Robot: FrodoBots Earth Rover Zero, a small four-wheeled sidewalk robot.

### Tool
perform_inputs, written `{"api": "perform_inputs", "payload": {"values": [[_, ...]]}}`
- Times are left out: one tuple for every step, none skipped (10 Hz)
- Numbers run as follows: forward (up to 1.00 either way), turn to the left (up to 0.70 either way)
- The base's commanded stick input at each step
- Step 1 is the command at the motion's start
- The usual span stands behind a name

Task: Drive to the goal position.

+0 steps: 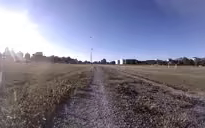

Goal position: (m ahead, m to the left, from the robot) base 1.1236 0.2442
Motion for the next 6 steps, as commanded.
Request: {"api": "perform_inputs", "payload": {"values": [[0.5,0.0],[0.5,0.0],[0.5,0.0],[0.5,0.0],[0.5,0.0],[0.5,0.0]]}}
